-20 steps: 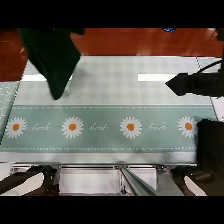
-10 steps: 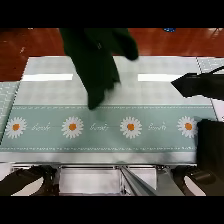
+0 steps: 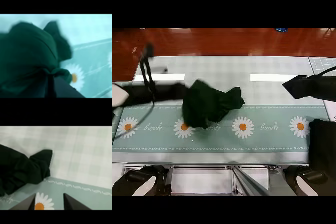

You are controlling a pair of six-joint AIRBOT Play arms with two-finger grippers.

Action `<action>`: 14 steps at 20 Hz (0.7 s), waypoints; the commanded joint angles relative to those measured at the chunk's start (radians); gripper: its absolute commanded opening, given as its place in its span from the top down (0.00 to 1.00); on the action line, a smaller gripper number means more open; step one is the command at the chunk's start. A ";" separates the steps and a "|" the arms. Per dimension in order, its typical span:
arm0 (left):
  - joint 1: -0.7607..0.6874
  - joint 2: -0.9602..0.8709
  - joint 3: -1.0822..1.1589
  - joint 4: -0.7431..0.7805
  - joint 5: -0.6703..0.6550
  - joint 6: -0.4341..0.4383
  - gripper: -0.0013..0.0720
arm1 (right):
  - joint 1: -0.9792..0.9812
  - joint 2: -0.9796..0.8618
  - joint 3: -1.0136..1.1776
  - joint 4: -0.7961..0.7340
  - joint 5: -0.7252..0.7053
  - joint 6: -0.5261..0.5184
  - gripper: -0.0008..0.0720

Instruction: Fold the shirts.

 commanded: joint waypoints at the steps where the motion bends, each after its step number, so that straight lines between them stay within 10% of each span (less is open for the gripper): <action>1: 0.108 -0.012 -0.275 -0.006 -0.009 -0.005 0.54 | 0.000 -0.044 -0.068 0.003 -0.004 0.006 0.44; 2: 0.131 -0.032 -0.301 -0.002 -0.014 -0.007 0.28 | 0.000 -0.072 -0.099 0.003 -0.013 0.019 0.44; 8: 0.484 -0.007 -0.140 0.019 -0.234 0.001 0.29 | -0.229 -0.182 -0.096 -0.217 -0.150 0.115 0.44; 11: 0.552 0.022 -0.225 -0.051 -0.301 0.001 0.29 | -0.509 -0.201 -0.197 0.029 -0.200 0.087 0.44; 14: 0.529 -0.058 -0.340 -0.279 -0.291 0.143 0.29 | -0.571 -0.310 -0.285 0.367 -0.196 -0.159 0.44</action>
